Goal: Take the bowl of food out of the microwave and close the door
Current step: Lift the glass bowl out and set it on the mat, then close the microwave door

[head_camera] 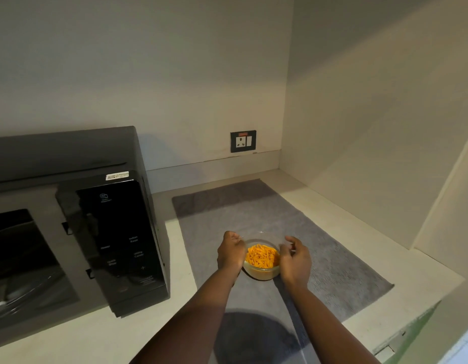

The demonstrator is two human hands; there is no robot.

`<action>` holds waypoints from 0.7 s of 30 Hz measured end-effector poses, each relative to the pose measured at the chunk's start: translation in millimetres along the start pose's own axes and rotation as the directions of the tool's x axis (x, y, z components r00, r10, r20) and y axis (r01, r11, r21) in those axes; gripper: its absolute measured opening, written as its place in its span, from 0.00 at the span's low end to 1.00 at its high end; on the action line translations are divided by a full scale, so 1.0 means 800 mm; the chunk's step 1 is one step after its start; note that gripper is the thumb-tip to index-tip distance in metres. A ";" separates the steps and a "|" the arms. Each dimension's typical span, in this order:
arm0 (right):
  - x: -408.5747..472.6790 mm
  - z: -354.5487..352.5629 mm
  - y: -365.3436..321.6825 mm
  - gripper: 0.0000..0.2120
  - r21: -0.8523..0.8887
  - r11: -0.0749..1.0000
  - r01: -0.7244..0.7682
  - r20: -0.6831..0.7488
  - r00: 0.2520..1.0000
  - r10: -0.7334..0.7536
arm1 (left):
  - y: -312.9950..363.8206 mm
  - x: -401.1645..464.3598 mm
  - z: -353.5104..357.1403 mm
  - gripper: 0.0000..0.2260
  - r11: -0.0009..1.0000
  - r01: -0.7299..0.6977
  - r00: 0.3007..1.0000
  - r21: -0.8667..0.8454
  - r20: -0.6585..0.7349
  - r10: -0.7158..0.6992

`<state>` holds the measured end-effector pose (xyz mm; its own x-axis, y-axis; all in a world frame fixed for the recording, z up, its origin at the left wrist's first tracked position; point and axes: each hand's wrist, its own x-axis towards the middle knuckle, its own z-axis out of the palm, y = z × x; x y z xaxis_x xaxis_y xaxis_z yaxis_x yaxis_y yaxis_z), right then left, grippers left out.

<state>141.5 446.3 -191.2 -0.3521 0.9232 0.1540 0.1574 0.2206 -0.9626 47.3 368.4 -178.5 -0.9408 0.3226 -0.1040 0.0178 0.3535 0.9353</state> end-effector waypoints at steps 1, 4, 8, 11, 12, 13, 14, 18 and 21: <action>-0.002 -0.002 -0.006 0.12 -0.024 0.999 0.046 -0.042 0.998 -0.047 | 0.003 -0.002 -0.004 0.11 1.000 -0.023 1.000 0.015 -0.003 0.023; -0.015 -0.002 -0.033 0.12 -0.037 0.978 0.204 -0.103 0.973 -0.207 | 0.010 -0.011 -0.021 0.12 0.993 -0.111 0.993 0.034 -0.020 0.112; -0.037 0.012 -0.077 0.12 0.059 0.927 0.370 -0.159 0.920 -0.358 | 0.026 -0.035 -0.055 0.12 0.974 -0.226 0.972 0.008 -0.063 0.226; -0.069 0.032 -0.116 0.11 0.156 0.878 0.454 -0.208 0.883 -0.420 | 0.037 -0.060 -0.096 0.10 0.924 -0.383 0.917 0.016 -0.112 0.382; -0.094 0.043 -0.137 0.12 0.219 0.849 0.481 -0.196 0.874 -0.445 | 0.035 -0.073 -0.127 0.10 0.898 -0.438 0.885 0.040 -0.155 0.439; -0.119 0.053 -0.155 0.11 0.269 0.818 0.508 -0.185 0.861 -0.474 | 0.032 -0.084 -0.154 0.10 0.871 -0.485 0.852 0.073 -0.184 0.490; -0.129 0.056 -0.166 0.11 0.304 0.792 0.529 -0.196 0.849 -0.491 | 0.035 -0.089 -0.163 0.10 0.848 -0.523 0.829 0.091 -0.178 0.530; -0.173 0.076 -0.209 0.09 0.429 0.692 0.580 -0.203 0.809 -0.552 | 0.036 -0.110 -0.215 0.09 0.782 -0.592 0.749 0.197 -0.224 0.623; -0.237 0.098 -0.240 0.09 0.532 0.634 0.562 -0.092 0.782 -0.616 | 0.022 -0.133 -0.288 0.09 0.775 -0.569 0.694 0.274 -0.344 0.632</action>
<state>105.6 204.3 -53.2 -0.2874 0.6153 0.7340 -0.5885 0.4912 -0.6422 69.7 138.4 -73.0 -0.7584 0.1448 0.6354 0.6423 0.3311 0.6912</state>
